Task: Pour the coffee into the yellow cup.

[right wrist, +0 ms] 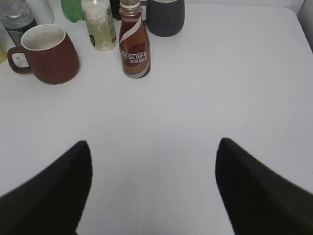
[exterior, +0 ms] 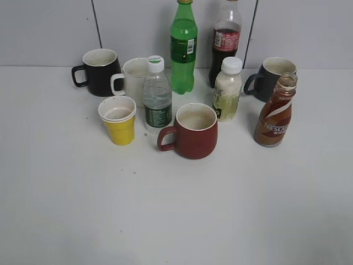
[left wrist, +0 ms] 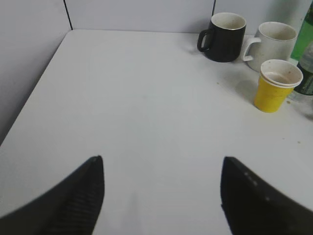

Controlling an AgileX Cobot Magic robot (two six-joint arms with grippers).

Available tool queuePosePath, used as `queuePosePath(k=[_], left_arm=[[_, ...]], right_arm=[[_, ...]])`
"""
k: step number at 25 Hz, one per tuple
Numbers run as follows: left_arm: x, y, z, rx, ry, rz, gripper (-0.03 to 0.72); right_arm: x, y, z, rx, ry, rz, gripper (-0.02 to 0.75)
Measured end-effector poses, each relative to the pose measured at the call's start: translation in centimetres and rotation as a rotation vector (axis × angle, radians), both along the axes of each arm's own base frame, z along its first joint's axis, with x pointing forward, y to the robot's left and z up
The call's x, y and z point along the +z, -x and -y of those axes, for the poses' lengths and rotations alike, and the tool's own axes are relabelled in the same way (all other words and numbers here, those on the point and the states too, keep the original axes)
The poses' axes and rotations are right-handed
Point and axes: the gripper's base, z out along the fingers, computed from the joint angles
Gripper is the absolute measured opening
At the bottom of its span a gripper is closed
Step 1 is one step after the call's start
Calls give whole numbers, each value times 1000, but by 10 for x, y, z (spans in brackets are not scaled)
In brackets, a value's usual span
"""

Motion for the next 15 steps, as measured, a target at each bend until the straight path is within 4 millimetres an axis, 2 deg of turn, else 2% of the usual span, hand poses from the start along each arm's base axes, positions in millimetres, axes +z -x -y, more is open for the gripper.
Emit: queuePosePath(k=[15], left_arm=[[0, 0, 0, 0, 0, 0, 563]], right_arm=[[-1, 0, 0, 0, 1, -2, 585]])
